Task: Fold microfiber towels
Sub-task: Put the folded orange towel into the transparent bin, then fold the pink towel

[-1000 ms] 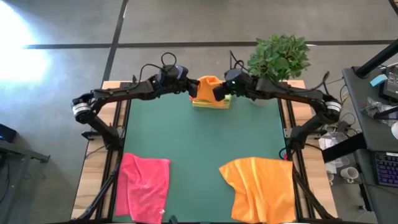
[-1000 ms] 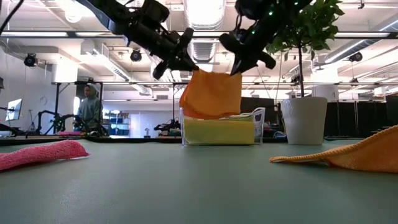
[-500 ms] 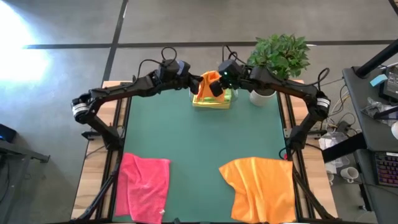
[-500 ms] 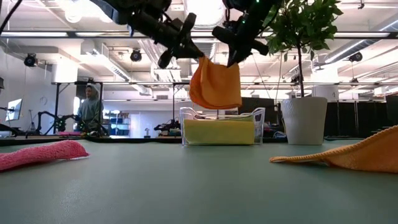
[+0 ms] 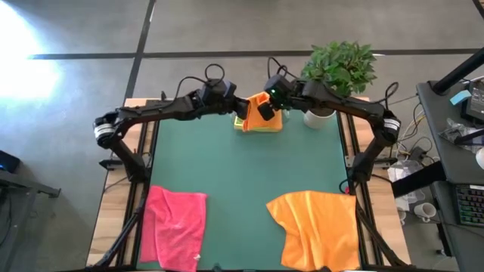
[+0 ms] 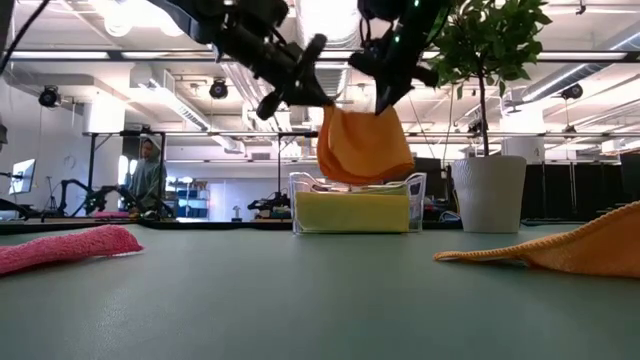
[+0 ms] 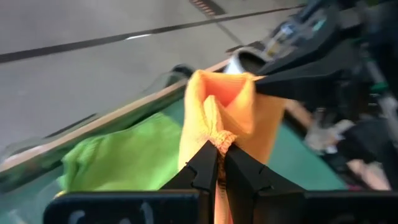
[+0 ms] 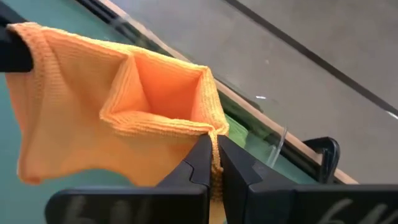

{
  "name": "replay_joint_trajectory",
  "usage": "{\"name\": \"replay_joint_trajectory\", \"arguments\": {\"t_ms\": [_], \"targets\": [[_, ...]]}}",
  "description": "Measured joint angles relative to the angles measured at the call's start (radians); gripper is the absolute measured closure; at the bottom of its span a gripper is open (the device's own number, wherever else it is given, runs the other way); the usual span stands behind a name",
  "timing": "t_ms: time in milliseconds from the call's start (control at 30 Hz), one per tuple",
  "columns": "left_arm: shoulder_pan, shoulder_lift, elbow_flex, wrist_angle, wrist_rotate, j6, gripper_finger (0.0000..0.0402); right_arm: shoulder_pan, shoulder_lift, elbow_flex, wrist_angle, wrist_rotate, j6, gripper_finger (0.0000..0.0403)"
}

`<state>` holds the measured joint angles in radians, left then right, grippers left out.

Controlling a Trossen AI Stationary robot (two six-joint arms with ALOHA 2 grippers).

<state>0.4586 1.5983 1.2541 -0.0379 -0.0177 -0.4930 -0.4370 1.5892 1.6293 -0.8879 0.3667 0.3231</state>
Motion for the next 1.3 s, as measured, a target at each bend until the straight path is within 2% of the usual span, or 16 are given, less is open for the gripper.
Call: {"name": "replay_joint_trajectory", "arguments": {"t_ms": [267, 600, 833, 1067, 1300], "targets": [[0.083, 0.110, -0.002, 0.002, -0.023, 0.009, 0.0394, -0.072, 0.130, -0.001, 0.042, 0.027, -0.092, 0.0394], [0.124, 0.177, -0.002, -0.004, -0.010, 0.013, 0.0394, -0.103, 0.249, -0.001, 0.061, 0.024, -0.099, 0.0394], [0.124, 0.181, 0.002, -0.006, -0.010, 0.165, 0.0387, -0.104, 0.244, -0.001, 0.059, 0.025, -0.097, 0.0364], [0.124, 0.181, 0.008, 0.003, -0.018, 0.320, 0.0323, -0.112, 0.227, 0.047, 0.047, 0.027, -0.110, 0.0302], [0.132, 0.156, 0.022, -0.004, -0.030, 0.326, 0.0232, -0.112, 0.224, 0.180, -0.078, 0.027, -0.139, 0.0261]]}}
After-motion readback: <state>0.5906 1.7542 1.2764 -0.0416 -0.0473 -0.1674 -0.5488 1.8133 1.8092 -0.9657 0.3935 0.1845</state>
